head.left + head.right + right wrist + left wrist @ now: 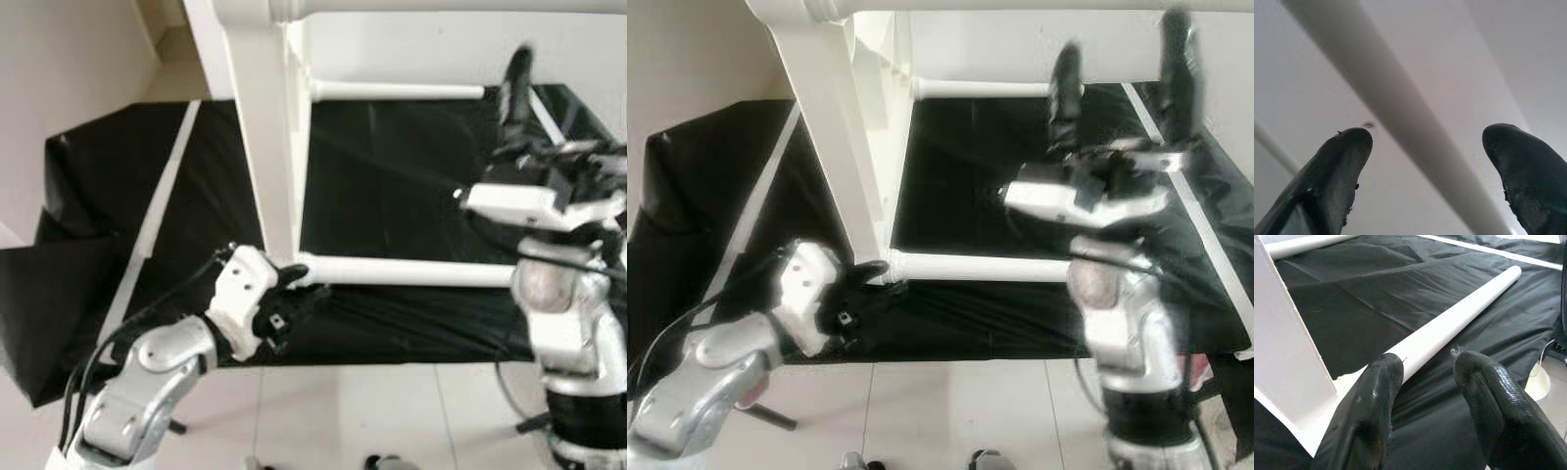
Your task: Building children table
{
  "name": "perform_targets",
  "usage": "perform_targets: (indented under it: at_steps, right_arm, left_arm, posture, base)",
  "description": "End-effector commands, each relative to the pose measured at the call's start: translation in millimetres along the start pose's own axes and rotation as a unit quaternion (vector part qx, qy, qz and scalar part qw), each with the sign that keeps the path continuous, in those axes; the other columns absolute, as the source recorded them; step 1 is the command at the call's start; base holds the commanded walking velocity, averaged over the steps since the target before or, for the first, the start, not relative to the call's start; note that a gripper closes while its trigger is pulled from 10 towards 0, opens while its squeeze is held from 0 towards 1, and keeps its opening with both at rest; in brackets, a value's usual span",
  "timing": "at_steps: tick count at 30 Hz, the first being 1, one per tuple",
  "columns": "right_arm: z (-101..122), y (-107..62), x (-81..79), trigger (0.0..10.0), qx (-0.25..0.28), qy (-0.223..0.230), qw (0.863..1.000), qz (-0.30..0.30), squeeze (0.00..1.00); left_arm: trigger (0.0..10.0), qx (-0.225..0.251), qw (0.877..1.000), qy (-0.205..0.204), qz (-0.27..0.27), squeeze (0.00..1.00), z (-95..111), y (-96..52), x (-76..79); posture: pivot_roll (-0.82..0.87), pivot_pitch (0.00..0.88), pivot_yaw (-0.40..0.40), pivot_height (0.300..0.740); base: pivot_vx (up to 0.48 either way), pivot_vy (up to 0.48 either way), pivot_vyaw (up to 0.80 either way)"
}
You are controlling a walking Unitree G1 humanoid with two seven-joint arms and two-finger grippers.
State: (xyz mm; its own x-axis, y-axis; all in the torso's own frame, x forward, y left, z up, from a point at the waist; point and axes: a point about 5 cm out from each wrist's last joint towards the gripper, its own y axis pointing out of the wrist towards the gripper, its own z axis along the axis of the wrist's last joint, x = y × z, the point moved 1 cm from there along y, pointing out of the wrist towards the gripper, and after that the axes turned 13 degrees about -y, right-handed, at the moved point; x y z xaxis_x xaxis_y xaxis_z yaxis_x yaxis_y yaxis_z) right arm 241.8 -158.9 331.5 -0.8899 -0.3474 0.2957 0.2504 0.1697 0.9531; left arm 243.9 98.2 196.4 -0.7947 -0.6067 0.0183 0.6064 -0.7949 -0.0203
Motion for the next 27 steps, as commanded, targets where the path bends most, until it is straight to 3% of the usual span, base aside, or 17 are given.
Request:
perform_targets:
  at_steps: [1,4,5,6,7,8,9,10,11,12,17,21,23,27]
  right_arm:
    - [0.6,3.9,3.5,10.0,0.011,0.003,1.0,-0.006,0.0]
    - [3.0,-2.8,-2.0,10.0,0.004,0.043,0.998,0.034,0.0]
    - [0.5,-22.0,-15.2,10.0,-0.058,0.111,0.987,0.097,0.0]
    - [0.5,-22.0,-15.2,10.0,-0.058,0.111,0.987,0.097,0.0]
    - [-1.1,-32.2,-22.3,10.0,-0.093,0.148,0.976,0.127,0.0]
    - [2.0,-55.8,-43.6,10.0,-0.181,0.26,0.926,0.208,0.0]
    - [5.0,-62.6,-48.1,10.0,-0.213,0.301,0.903,0.222,0.0]
    - [5.0,-62.6,-48.1,10.0,-0.213,0.301,0.903,0.222,0.0]
    - [6.4,-74.2,-53.7,10.0,-0.277,0.365,0.857,0.233,0.0]
    - [4.2,-80.1,-54.4,10.0,-0.3,0.367,0.849,0.234,0.0]
    - [-1.4,-94.0,-55.0,10.0,-0.337,0.357,0.839,0.236,0.0]
    - [0.8,-105.6,-57.9,10.0,-0.365,0.372,0.817,0.248,0.0]
    - [0.8,-105.6,-57.9,10.0,-0.365,0.372,0.817,0.248,0.0]
    - [9.2,-114.9,-61.0,10.0,-0.377,0.385,0.797,0.271,0.0]
  left_arm:
    - [10.0,-0.004,1.0,0.001,-0.002,0.0,-3.0,-0.6,2.4]
    - [10.0,0.003,1.0,0.003,0.006,0.0,-1.5,-0.3,1.9]
    - [10.0,0.014,1.0,0.005,0.015,0.0,2.3,0.4,0.1]
    - [10.0,0.014,1.0,0.005,0.015,0.0,2.3,0.4,0.1]
    - [10.0,0.018,1.0,0.006,0.019,0.0,4.0,0.4,-0.7]
    - [10.0,0.027,0.999,0.008,0.026,0.0,7.6,0.3,-2.8]
    - [10.0,0.031,0.999,0.01,0.028,0.0,9.7,0.2,-3.2]
    - [10.0,0.031,0.999,0.01,0.028,0.0,9.7,0.2,-3.2]
    - [10.0,0.042,0.998,0.021,0.039,0.0,13.6,-0.7,-4.5]
    - [10.0,0.048,0.997,0.024,0.055,0.0,14.4,-0.6,-7.0]
    - [10.0,0.073,0.991,0.028,0.111,0.0,16.1,1.1,-16.2]
    - [10.0,0.071,0.985,0.031,0.155,0.0,10.1,5.2,-20.5]
    - [10.0,0.071,0.985,0.031,0.155,0.0,10.1,5.2,-20.5]
    - [10.0,0.063,0.981,0.023,0.183,0.0,0.1,7.0,-20.5]
  posture:
    - [-0.05,0.155,0.084,0.74]
    - [-0.05,0.159,0.077,0.74]
    - [-0.04,0.168,0.069,0.74]
    - [-0.04,0.168,0.069,0.74]
    - [-0.04,0.168,0.069,0.74]
    - [-0.05,0.178,0.065,0.74]
    - [-0.05,0.18,0.061,0.74]
    - [-0.05,0.18,0.061,0.74]
    - [-0.05,0.181,0.059,0.74]
    - [-0.05,0.183,0.054,0.74]
    - [-0.05,0.183,0.052,0.74]
    - [-0.06,0.184,0.046,0.74]
    - [-0.06,0.184,0.046,0.74]
    - [-0.06,0.185,0.036,0.74]
  base:
    - [0.0,0.0,0.0]
    - [0.0,0.0,0.0]
    - [0.0,0.0,0.0]
    - [0.0,0.0,0.0]
    - [0.0,0.0,0.0]
    - [0.0,0.0,0.0]
    - [0.0,0.0,0.0]
    - [0.0,0.0,0.0]
    - [0.0,0.0,0.0]
    - [0.0,0.0,0.0]
    - [0.0,0.0,0.0]
    - [0.0,0.0,0.0]
    - [0.0,0.0,0.0]
    - [0.0,0.0,0.0]
